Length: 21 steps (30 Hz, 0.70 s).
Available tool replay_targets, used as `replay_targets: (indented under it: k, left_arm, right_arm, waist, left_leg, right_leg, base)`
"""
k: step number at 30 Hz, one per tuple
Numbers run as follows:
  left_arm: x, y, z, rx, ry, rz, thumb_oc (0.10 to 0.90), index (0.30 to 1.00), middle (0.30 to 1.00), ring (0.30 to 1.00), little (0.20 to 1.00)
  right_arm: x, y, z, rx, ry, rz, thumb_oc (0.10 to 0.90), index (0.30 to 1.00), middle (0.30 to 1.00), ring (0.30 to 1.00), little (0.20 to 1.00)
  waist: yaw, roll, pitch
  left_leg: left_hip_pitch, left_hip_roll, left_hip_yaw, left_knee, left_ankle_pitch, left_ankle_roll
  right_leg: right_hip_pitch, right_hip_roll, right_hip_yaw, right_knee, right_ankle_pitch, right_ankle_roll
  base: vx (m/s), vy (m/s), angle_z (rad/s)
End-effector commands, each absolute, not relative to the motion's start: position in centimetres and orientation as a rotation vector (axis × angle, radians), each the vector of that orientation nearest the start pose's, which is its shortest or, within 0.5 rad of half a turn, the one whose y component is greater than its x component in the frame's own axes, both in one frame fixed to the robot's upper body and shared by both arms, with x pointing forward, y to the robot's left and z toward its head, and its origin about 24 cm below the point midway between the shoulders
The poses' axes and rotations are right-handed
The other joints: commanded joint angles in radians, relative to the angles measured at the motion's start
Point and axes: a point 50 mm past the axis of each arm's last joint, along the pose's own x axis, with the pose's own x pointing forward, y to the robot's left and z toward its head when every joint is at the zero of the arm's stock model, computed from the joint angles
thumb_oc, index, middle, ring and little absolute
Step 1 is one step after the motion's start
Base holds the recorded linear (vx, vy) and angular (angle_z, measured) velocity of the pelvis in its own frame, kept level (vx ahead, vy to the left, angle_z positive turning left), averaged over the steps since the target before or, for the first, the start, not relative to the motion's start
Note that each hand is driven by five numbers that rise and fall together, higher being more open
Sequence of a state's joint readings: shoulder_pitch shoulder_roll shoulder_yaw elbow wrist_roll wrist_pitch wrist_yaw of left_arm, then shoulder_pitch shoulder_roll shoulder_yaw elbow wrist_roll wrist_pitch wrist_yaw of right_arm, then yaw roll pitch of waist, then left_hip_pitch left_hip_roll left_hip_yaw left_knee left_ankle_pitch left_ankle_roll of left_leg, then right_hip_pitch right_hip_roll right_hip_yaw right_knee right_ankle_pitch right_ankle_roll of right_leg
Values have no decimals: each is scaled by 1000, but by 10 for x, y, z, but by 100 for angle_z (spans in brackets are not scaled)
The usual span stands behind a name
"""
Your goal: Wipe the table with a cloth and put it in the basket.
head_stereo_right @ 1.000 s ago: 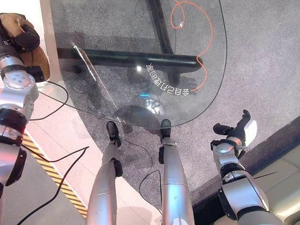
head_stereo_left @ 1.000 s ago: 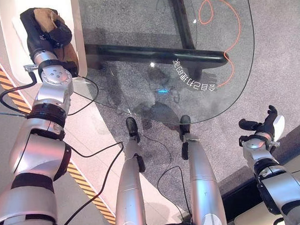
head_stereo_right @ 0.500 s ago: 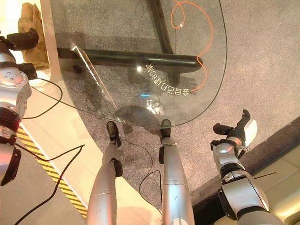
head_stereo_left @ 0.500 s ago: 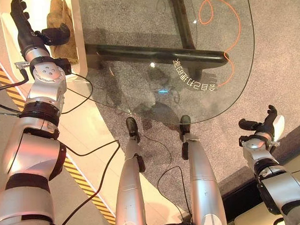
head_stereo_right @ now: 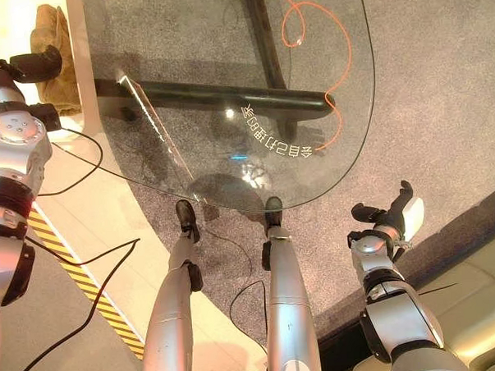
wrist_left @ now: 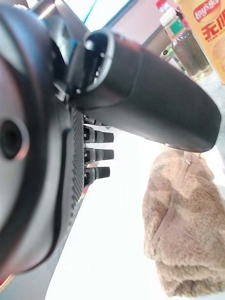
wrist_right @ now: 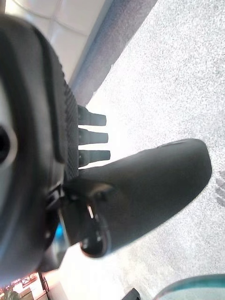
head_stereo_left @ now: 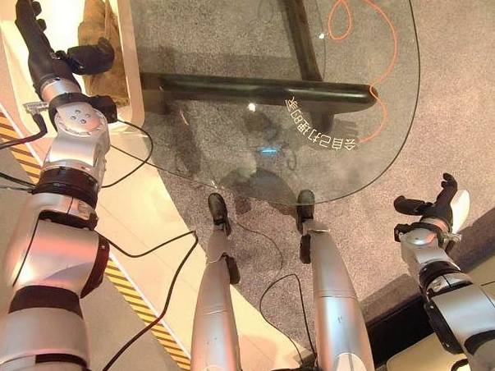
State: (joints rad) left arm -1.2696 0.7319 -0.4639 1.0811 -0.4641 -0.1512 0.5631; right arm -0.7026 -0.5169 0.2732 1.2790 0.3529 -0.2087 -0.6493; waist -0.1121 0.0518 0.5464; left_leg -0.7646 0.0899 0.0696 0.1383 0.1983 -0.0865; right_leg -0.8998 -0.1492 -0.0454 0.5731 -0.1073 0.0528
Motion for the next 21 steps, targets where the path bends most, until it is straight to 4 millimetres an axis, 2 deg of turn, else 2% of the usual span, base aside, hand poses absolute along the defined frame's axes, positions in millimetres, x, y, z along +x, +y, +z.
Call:
replay_targets:
  k: [1,7,12,16,21]
  left_arm:
    - [360,301,366,270,-729,833,800,900,900,900,900]
    - [350,299,377,212,-825,835,800,900,900,900,900]
    - [342,312,379,191,-851,854,800,900,900,900,900]
    - [335,327,373,175,-851,878,800,900,900,900,900]
    - [331,350,353,169,-769,873,800,900,900,900,900]
  right_arm:
    - [301,-350,45,-482,235,-936,800,900,900,900,900]
    - [297,-344,35,-475,247,-928,800,900,900,900,900]
    - [287,-345,21,-460,295,-941,800,900,900,900,900]
    - [270,-350,4,-457,380,-936,800,900,900,900,900]
    - [241,-362,-17,-472,476,-947,800,900,900,900,900]
  waist:
    - [-3,8,-26]
    - [3,4,-26]
    - [12,-9,-27]
    - [19,-13,-74]
    - [32,-11,-149]
  left_leg:
    - [12,-29,-2,140,-177,17]
    - [103,-29,1,47,-138,6]
    - [225,-20,9,-34,-118,-2]
    - [298,-17,19,-87,-111,-7]
    - [392,-20,27,-148,-106,-11]
  right_leg:
    - [93,47,13,-227,88,14]
    - [190,40,9,-308,129,37]
    - [315,26,-4,-381,152,55]
    - [387,18,-12,-425,156,61]
    - [486,6,-24,-478,155,69]
  base:
    - [0,0,0]
    - [-20,-13,1]
    - [-28,-44,0]
    - [17,-23,-3]
    - [30,-20,1]
